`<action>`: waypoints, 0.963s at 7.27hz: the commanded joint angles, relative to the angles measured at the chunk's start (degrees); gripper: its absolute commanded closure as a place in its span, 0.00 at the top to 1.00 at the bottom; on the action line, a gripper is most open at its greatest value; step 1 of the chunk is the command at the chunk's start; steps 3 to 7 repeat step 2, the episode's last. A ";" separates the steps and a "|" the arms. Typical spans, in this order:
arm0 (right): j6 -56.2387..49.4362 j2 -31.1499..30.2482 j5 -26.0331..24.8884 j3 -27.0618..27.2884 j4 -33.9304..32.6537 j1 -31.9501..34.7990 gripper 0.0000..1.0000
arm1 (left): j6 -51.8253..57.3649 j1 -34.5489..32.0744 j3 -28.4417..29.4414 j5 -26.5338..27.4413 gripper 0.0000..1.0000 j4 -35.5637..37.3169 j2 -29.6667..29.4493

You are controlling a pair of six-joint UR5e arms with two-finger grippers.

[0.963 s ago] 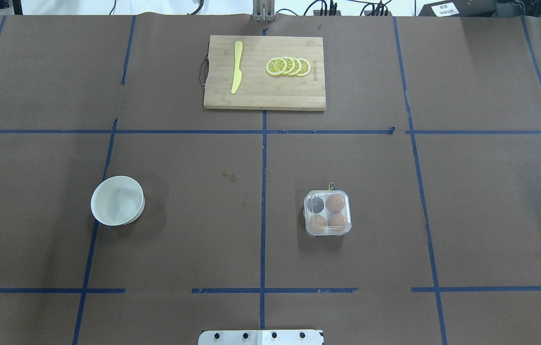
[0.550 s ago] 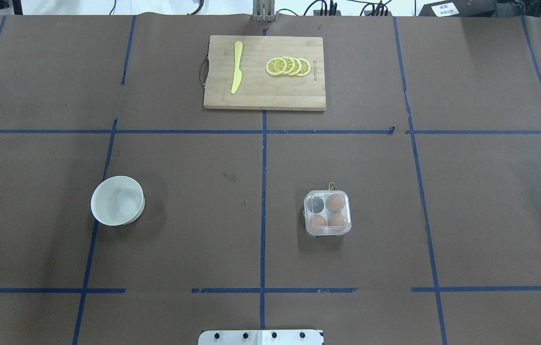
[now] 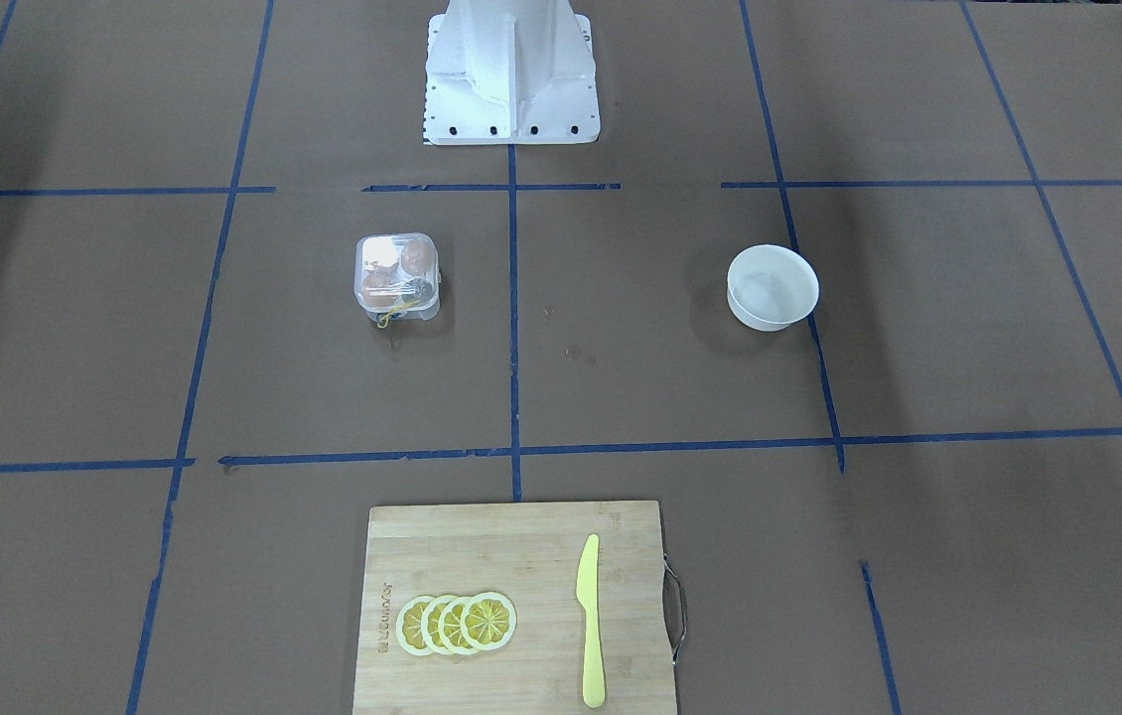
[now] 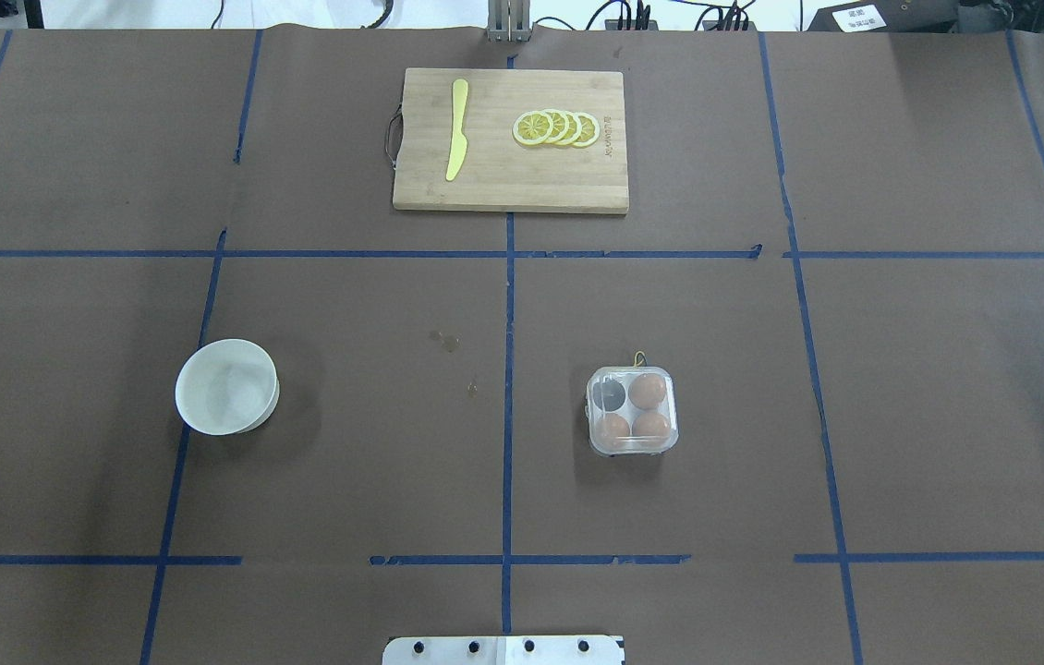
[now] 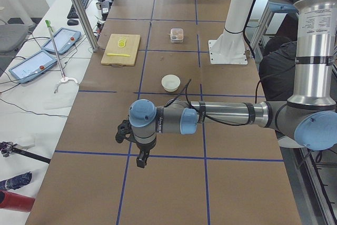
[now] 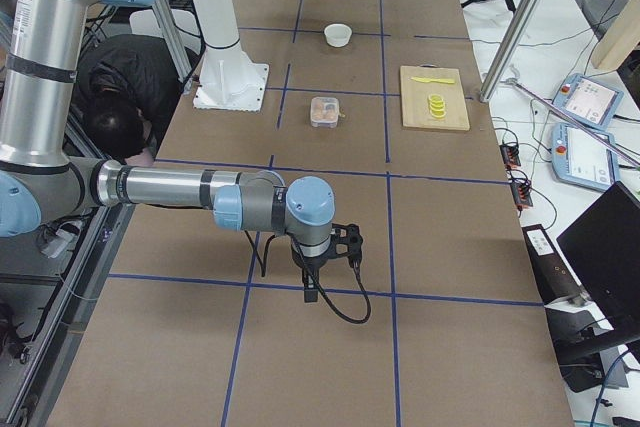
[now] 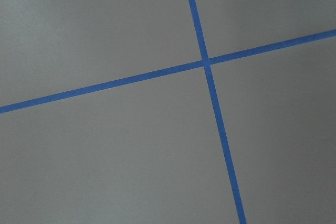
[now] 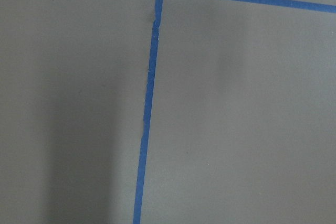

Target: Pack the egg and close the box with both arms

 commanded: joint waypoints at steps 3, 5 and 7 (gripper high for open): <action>0.00 0.00 0.00 0.00 0.04 0.00 1.00 | 0.15 0.01 -0.01 0.00 1.00 -0.01 -0.09; 0.00 0.00 0.00 0.00 0.04 0.00 1.00 | 0.15 0.01 -0.01 0.00 1.00 -0.01 -0.09; 0.00 0.00 0.00 0.00 0.04 0.00 1.00 | 0.15 0.01 -0.01 0.00 1.00 -0.01 -0.09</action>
